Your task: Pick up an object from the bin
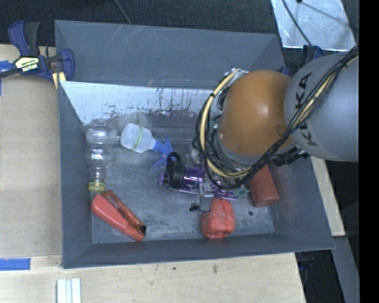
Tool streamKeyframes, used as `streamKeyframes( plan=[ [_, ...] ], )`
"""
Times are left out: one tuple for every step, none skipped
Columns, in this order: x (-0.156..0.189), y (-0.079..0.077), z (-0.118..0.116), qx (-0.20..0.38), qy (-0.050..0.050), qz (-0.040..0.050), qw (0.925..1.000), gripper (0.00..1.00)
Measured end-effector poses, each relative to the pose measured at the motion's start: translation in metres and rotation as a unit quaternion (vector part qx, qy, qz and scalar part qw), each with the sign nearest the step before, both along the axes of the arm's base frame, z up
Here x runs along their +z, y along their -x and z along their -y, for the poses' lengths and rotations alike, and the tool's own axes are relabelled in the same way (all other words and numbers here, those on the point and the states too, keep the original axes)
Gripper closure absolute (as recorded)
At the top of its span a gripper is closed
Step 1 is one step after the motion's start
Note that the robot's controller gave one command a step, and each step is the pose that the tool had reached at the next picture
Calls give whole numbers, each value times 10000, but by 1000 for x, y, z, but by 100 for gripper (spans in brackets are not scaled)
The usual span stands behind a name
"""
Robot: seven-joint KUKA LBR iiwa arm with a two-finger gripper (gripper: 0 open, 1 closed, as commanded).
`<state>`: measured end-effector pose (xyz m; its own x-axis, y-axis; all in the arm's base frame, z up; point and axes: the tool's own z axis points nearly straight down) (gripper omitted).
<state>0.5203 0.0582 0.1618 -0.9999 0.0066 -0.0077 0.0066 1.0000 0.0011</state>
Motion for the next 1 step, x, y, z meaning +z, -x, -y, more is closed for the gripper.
streamKeyframes(
  plan=[
    [-81, -44, 48, -272, 2, 13, 9996, 0]
  ],
)
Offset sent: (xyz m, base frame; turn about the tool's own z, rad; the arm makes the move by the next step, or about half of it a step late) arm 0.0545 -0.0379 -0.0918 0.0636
